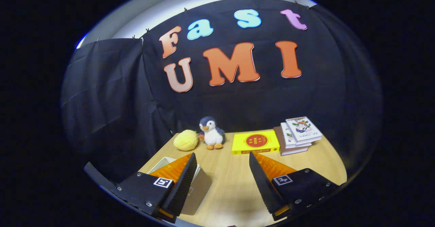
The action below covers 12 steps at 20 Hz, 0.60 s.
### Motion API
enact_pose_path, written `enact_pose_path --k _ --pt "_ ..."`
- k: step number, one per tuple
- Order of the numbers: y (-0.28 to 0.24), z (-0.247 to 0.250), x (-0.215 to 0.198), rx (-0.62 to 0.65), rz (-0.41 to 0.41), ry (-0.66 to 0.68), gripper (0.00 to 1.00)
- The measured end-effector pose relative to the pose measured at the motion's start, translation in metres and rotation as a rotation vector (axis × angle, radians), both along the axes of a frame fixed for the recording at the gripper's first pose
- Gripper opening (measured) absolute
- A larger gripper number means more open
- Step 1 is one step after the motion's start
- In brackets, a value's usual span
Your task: Open the storage box then place both shoes into the box .Put the left shoe in first, then the right shoe, with the right side of both shoes facing outward in a uniform manner.
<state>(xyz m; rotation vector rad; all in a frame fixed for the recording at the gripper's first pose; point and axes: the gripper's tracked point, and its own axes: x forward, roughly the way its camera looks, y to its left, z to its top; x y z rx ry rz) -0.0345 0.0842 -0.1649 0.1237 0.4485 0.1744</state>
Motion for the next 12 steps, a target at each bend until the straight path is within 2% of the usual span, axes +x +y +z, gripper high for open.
enact_pose_path --k 6,12 --pt "-0.077 0.038 -0.006 -0.067 -0.111 -0.187 0.96" --pt "-0.100 0.074 -0.010 -0.149 -0.115 -0.361 0.98"
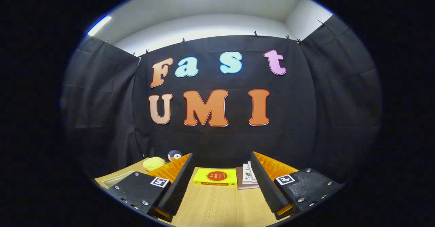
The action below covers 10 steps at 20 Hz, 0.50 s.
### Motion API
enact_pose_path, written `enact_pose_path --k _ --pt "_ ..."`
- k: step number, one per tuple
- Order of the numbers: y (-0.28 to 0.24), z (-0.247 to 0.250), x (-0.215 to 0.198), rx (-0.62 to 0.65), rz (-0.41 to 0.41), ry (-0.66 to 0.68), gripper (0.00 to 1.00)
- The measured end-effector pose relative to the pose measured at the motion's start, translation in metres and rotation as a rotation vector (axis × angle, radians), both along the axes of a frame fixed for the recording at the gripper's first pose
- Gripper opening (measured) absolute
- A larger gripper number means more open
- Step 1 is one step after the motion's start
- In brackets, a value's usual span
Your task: Open the storage box then place both shoes into the box .Put the left shoe in first, then the right shoe, with the right side of both shoes facing outward in a uniform manner.
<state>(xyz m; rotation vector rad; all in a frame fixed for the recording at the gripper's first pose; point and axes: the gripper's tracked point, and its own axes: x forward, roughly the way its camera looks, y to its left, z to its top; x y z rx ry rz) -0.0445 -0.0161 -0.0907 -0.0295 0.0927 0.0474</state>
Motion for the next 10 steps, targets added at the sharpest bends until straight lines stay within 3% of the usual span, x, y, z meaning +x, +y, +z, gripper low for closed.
enact_pose_path --k 10 --pt "-0.011 0.016 -0.015 -0.039 0.003 -0.081 0.98"
